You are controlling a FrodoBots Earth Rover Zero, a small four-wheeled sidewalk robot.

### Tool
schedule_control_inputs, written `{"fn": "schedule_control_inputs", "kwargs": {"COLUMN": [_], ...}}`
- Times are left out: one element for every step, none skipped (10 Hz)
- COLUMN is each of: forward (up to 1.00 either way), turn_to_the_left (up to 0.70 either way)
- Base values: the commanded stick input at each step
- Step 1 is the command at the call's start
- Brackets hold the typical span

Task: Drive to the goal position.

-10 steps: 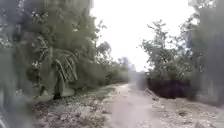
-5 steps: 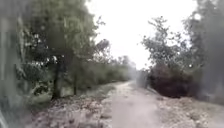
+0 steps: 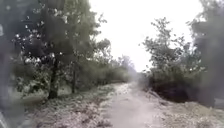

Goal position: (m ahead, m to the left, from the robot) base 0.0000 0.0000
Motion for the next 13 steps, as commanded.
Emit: {"fn": "schedule_control_inputs", "kwargs": {"forward": [0.45,0.45,0.45,0.45,0.45,0.45,0.45,0.45,0.45,0.45,0.45,0.45,0.45], "turn_to_the_left": [0.0,0.0,0.0,0.0,0.0,0.0,0.0,0.0,0.0,0.0,0.0,0.0,0.0]}}
